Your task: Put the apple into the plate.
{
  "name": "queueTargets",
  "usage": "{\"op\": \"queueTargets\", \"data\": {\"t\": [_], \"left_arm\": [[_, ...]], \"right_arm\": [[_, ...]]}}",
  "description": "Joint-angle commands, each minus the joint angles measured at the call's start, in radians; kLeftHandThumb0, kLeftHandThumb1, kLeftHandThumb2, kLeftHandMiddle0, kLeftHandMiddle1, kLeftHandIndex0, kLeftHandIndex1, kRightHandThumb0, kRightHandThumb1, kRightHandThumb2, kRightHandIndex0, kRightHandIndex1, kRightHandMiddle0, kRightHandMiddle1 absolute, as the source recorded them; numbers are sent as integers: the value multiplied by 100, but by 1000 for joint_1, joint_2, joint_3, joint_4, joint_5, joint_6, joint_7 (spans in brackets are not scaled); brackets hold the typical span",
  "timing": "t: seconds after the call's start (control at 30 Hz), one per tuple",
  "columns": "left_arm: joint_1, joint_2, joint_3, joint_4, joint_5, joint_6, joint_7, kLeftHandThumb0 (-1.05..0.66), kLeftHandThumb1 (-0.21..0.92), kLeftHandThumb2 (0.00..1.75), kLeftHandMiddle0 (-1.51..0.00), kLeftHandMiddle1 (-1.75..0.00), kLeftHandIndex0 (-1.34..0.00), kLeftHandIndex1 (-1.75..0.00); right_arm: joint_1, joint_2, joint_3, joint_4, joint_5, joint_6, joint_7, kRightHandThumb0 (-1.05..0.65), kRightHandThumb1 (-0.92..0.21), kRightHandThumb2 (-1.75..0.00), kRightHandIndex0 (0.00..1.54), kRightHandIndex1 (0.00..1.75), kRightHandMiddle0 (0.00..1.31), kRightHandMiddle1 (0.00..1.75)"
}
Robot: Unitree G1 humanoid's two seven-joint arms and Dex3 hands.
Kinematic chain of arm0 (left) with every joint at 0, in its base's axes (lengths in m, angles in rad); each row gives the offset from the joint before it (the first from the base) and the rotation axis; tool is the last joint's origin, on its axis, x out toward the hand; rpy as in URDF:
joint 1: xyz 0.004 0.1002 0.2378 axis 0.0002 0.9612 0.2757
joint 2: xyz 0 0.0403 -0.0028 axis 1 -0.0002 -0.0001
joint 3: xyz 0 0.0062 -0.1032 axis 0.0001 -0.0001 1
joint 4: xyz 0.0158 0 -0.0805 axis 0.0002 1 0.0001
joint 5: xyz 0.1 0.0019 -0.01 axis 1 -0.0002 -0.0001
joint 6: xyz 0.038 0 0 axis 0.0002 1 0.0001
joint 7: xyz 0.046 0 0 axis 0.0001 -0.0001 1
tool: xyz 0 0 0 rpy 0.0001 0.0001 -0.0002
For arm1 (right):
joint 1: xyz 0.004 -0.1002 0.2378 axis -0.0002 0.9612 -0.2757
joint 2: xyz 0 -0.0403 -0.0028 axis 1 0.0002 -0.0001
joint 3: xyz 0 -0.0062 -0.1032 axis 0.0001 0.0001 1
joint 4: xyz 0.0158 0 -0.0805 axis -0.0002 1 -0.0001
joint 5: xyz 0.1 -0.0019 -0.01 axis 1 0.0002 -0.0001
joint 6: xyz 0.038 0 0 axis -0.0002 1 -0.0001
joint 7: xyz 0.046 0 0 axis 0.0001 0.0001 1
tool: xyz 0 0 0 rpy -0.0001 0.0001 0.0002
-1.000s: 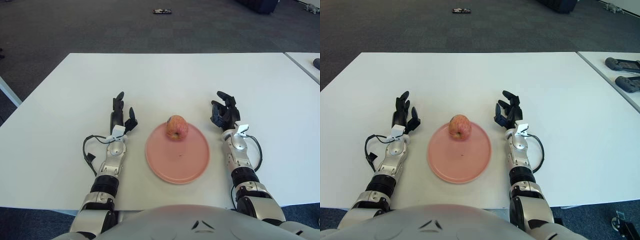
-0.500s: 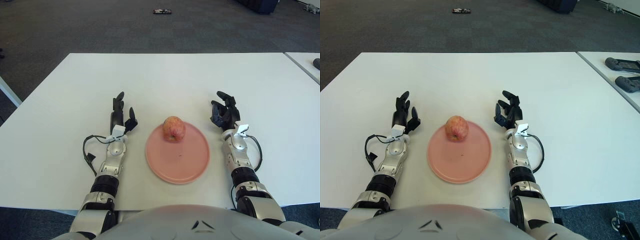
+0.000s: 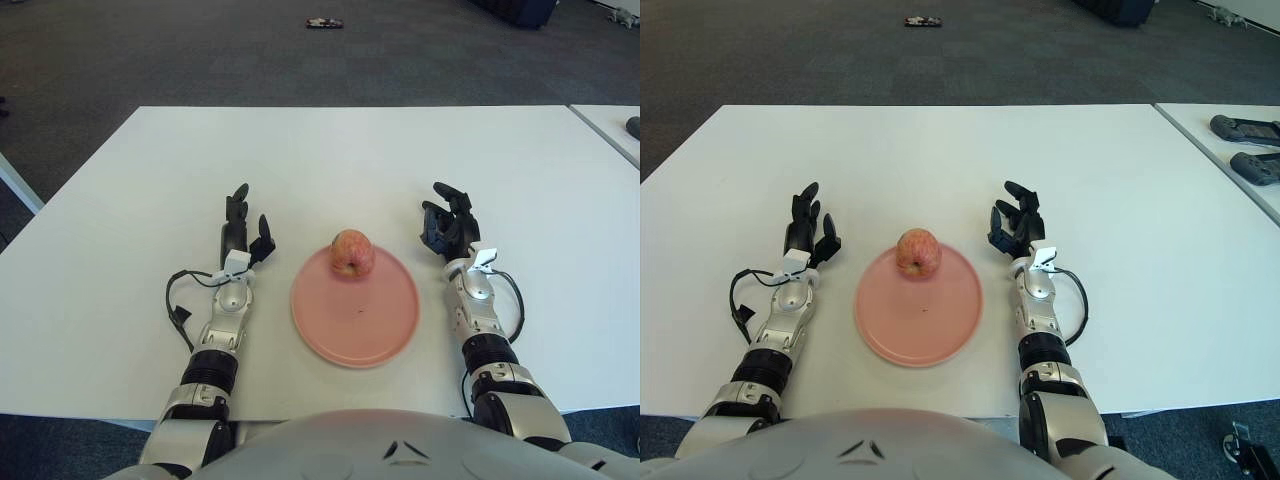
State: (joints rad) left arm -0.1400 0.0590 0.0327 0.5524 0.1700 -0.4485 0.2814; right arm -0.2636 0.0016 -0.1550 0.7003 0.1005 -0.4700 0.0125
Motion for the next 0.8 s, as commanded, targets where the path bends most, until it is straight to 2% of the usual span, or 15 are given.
{"op": "queueTargets", "data": {"t": [0.0,0.77], "left_arm": [[-1,3,-3,11,6,16,-5,-84,92,90,-23,-17,0,-57],[-7,6,-4,13,8,25,-4,-84,92,91,-23,-17,0,-56]], "right_arm": [[28,16,0,35,7,53,-2,-39,-59,-95,10,83,0,86],[24,17,2,35,8,55,-2,-39,-59,-95,11,82,0,87]]}}
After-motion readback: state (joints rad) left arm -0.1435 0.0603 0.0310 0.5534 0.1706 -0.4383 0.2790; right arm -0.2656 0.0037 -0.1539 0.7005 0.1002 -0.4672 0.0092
